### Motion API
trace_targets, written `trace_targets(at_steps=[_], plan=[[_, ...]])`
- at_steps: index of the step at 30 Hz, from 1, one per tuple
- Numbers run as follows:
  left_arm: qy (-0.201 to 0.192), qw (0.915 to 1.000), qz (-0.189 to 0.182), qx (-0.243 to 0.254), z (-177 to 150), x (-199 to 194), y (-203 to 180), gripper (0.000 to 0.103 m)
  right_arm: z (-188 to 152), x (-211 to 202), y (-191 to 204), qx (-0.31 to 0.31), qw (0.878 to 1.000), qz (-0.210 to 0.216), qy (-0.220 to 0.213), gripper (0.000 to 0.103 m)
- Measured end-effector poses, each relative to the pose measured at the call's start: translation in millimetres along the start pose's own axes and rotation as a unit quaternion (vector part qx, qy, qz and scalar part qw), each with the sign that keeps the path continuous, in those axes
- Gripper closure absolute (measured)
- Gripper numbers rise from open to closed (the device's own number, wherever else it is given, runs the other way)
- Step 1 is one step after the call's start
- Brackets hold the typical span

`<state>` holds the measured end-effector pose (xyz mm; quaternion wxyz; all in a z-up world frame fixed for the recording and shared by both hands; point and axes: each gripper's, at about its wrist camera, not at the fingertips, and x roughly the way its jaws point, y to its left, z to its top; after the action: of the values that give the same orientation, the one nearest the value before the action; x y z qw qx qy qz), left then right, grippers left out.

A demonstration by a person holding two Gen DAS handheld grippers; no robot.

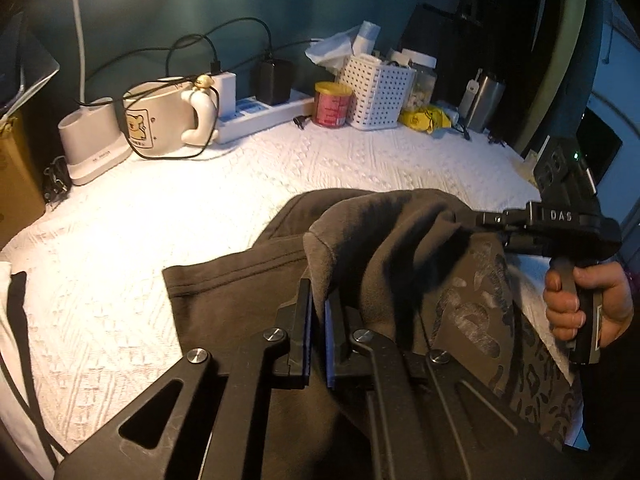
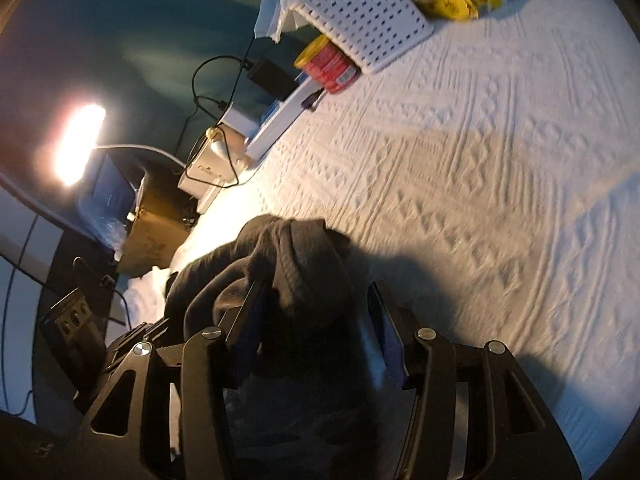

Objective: Fold small clothes

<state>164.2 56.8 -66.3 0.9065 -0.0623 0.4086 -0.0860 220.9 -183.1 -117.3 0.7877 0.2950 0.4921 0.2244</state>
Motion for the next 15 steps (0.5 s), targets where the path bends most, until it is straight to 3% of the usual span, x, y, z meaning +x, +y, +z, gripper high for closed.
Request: trace_targets(at_steps=[1, 2, 11, 15], plan=[[-0.002, 1.0000, -0.002, -0.001, 0, -1, 1, 0.099, 0, 0, 3, -0.007, 1.000, 0.006, -0.003, 0.072], [-0.003, 1.0000, -0.003, -0.001, 0, -2, 2, 0.099, 2, 0, 8, -0.020, 1.000, 0.005, -0.012, 0.077], [-0.034, 0.9994, -0.002, 0.001, 11, -18, 11, 0.100, 51, 1, 68, -0.159, 0.985, -0.048, -0.047, 0.085], [-0.041, 0.9991, 0.005, -0.007, 13, -20, 20, 0.100, 75, 12, 78, -0.201, 0.977, -0.044, -0.048, 0.085]])
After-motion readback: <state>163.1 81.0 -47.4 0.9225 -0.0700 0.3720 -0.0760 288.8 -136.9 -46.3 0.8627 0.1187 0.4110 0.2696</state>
